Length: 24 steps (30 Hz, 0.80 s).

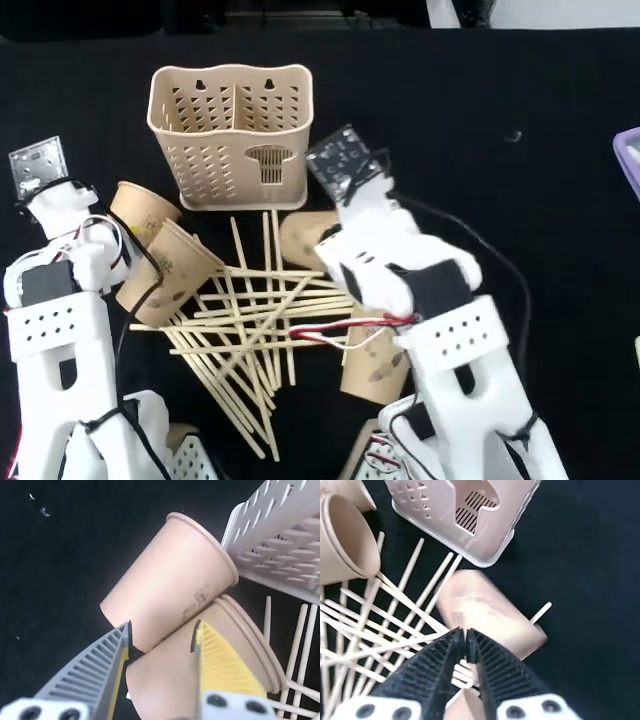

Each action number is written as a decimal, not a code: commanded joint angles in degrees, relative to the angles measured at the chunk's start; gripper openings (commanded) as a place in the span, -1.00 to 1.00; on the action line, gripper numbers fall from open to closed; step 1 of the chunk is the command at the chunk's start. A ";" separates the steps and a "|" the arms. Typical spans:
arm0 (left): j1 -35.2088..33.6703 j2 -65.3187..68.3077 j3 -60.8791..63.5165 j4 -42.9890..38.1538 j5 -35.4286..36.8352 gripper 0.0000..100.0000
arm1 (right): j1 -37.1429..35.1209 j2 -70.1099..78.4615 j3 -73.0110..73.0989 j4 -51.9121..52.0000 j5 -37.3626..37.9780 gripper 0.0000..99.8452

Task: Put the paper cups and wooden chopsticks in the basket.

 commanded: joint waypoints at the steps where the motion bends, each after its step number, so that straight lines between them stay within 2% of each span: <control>1: -0.48 -1.67 -0.75 -1.32 0.44 -0.56 | 0.62 2.77 -1.01 -3.25 0.70 -0.98; 4: -0.48 -1.76 -0.75 -1.32 0.44 -0.56 | 0.44 7.43 -0.57 -6.07 0.70 -0.98; 7: -0.48 -1.58 -0.75 -1.32 0.44 -0.56 | 2.99 8.66 -5.85 -0.53 0.44 -0.87; 10: -0.48 -1.49 -0.75 -1.32 0.44 -0.56 | 8.09 7.16 -15.60 11.16 -6.42 -0.65; 13: -0.48 -1.67 -0.75 -1.32 0.44 -0.56 | 14.42 7.34 -21.58 14.59 -14.24 -0.63; 15: -0.48 -1.67 -0.75 -1.23 0.44 -0.56 | 15.21 9.71 -20.18 10.37 -18.20 -0.63; 18: -0.48 -1.76 -0.75 -1.14 0.44 -0.56 | 15.65 17.19 -15.69 -0.88 -18.64 -0.62; 21: -0.48 -1.41 -0.66 -1.23 0.44 -0.56 | 19.52 25.98 -16.66 -10.37 -19.34 -0.49; 24: -0.48 -1.41 -0.66 -1.23 0.44 -0.56 | 22.86 34.68 -22.64 -17.85 -25.76 -0.40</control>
